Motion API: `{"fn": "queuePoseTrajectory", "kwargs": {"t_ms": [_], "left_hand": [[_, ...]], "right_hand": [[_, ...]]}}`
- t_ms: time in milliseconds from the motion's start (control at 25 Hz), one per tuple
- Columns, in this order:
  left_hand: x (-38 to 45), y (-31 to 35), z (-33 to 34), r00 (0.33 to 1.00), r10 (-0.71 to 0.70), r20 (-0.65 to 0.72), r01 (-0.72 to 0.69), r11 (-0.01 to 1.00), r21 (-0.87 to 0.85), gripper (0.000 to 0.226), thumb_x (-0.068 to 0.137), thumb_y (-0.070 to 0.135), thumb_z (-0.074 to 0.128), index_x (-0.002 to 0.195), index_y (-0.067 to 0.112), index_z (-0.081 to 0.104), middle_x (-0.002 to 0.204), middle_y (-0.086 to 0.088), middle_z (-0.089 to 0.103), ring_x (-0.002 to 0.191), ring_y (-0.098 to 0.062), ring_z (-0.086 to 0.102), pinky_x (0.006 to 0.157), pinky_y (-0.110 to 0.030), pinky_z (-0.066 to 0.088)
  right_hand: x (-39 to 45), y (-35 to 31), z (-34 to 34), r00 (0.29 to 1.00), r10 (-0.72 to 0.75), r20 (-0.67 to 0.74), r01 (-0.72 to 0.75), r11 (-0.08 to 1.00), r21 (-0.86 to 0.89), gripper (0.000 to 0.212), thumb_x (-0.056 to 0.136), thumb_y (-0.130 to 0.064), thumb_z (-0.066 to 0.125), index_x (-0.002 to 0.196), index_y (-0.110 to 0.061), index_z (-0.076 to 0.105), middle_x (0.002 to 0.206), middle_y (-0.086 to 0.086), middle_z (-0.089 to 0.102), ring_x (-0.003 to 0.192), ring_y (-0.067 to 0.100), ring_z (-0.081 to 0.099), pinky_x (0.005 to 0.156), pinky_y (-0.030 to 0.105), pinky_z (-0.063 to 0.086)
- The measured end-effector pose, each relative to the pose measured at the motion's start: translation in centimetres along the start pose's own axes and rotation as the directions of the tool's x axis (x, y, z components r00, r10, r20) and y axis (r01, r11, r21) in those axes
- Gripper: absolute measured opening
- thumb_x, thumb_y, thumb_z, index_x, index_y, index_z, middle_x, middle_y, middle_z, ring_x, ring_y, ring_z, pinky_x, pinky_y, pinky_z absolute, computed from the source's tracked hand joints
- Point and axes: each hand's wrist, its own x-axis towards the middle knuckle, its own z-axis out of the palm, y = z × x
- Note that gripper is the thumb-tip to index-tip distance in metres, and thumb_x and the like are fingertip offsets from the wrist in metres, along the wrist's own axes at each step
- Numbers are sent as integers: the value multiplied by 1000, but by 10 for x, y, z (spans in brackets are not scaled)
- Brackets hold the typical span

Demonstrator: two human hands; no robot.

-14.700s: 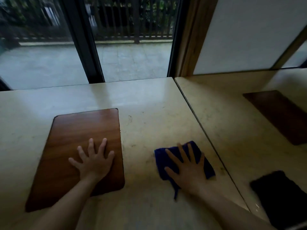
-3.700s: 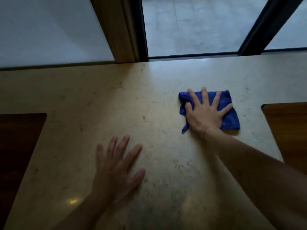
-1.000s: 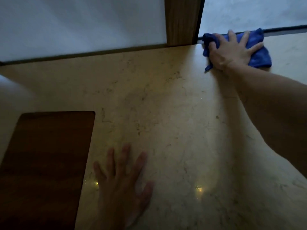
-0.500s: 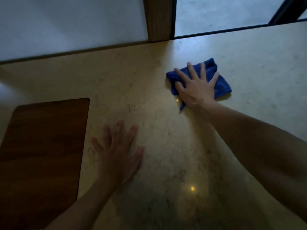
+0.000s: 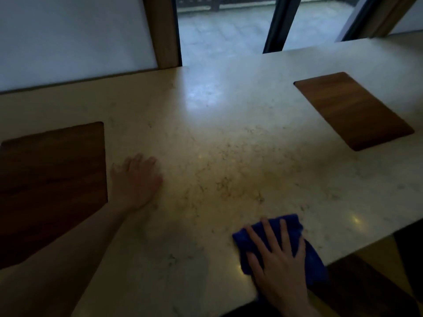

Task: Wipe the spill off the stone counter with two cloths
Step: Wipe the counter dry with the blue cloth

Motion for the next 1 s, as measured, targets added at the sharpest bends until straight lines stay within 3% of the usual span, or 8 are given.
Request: {"fn": "queuePoseTrajectory", "kwargs": {"t_ms": [120, 200, 280, 400, 680, 880, 1000], "left_hand": [[-12, -25, -3, 999, -42, 13, 42, 999, -23, 58, 96, 60, 27, 150, 37, 20, 164, -2, 14, 149, -33, 12, 115, -65, 11], [-9, -44, -8, 995, -93, 29, 95, 993, -70, 60, 96, 62, 27, 150, 38, 18, 164, -2, 12, 150, -33, 5, 114, -68, 10], [-2, -63, -8, 985, -155, 73, 162, 981, -103, 62, 95, 66, 28, 151, 42, 14, 164, -2, 7, 151, -33, -1, 114, -70, 6], [6, -80, 2, 981, -154, 114, 166, 981, -103, 63, 92, 72, 23, 149, 51, 6, 165, 2, -1, 150, -33, -8, 113, -71, -3], [4, -83, 16, 992, -126, -14, 126, 992, -30, 72, 85, 80, 9, 150, 49, 8, 164, -4, 15, 149, -39, 10, 110, -74, 9], [3, -81, 15, 989, -132, 71, 128, 990, 50, 77, 86, 80, 16, 152, 41, 21, 161, -8, 25, 147, -42, 20, 108, -76, 17], [9, -85, 17, 984, -135, 115, 126, 989, 79, 77, 86, 80, 17, 151, 40, 27, 160, -9, 29, 146, -43, 22, 108, -74, 14]], "right_hand": [[-27, -24, 6, 993, 111, 28, -112, 993, 42, 59, 95, -65, 7, 150, -49, 23, 162, -10, 17, 146, 31, 22, 103, 75, 16], [-29, -42, 10, 994, 91, 52, -93, 995, 30, 59, 95, -67, 8, 149, -50, 24, 161, -10, 15, 149, 33, 17, 103, 77, 13], [-22, -58, 12, 998, 18, 55, -18, 1000, 8, 59, 95, -67, 11, 148, -49, 28, 162, -8, 24, 150, 34, 16, 103, 79, 12], [23, -81, 7, 997, -18, 70, 18, 1000, 5, 58, 96, -65, 11, 149, -50, 30, 157, -4, 37, 144, 37, 28, 102, 82, 15], [203, -118, -16, 999, -35, -21, 35, 999, 0, 57, 97, -58, 18, 153, -48, 16, 164, -3, 21, 151, 37, 11, 107, 79, 9], [377, -138, -50, 998, 69, -7, -68, 995, 69, 54, 99, -55, 12, 152, -52, 0, 167, -6, 0, 152, 35, -8, 107, 79, -1], [486, -153, -62, 986, 163, -21, -161, 984, 71, 54, 99, -54, 13, 152, -51, 1, 167, -4, -2, 150, 37, -13, 105, 80, -4]]}}
